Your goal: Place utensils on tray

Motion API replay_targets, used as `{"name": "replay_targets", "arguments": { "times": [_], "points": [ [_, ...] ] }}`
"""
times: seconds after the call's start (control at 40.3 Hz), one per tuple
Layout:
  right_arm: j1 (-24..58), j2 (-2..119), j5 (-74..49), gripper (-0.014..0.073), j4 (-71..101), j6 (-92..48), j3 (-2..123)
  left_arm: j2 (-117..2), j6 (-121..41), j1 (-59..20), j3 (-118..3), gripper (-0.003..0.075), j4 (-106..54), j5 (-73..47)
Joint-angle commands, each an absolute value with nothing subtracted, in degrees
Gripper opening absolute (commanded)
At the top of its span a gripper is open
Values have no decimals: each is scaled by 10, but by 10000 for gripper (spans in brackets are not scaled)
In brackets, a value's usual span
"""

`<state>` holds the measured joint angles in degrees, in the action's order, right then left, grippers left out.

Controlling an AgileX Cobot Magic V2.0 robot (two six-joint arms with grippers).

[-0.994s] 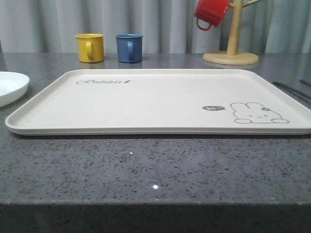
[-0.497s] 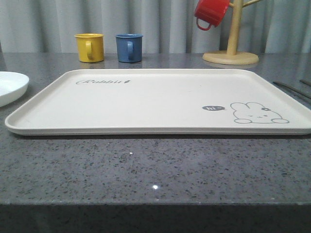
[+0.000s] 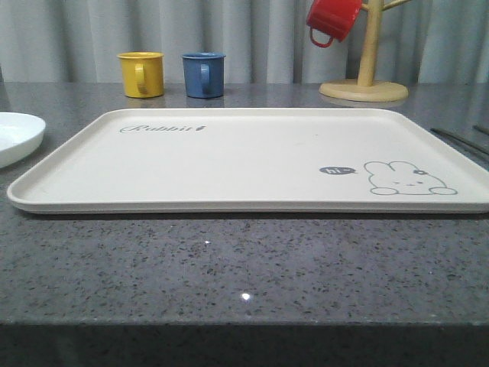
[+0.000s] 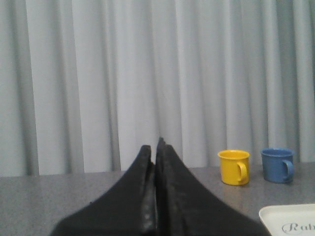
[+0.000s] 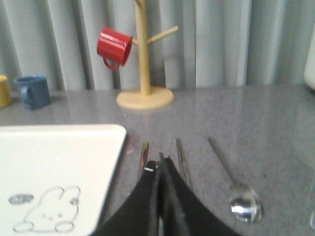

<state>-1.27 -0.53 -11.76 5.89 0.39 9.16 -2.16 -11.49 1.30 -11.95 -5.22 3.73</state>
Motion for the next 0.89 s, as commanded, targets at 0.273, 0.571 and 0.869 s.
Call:
{"name": "replay_targets", "arguments": {
  "times": [0.273,0.571,0.869],
  "points": [
    [-16,183,-156,-67,95,0,307,-234,-113,13,-271,-18,-27,-93],
    [-16,195,-157,125,93,0,310,-243,-113,13,-270,29,-27,-79],
    [-16,195,-157,626,93,0,310,-243,-113,13,-270,692,-32,-79]
  ]
}}
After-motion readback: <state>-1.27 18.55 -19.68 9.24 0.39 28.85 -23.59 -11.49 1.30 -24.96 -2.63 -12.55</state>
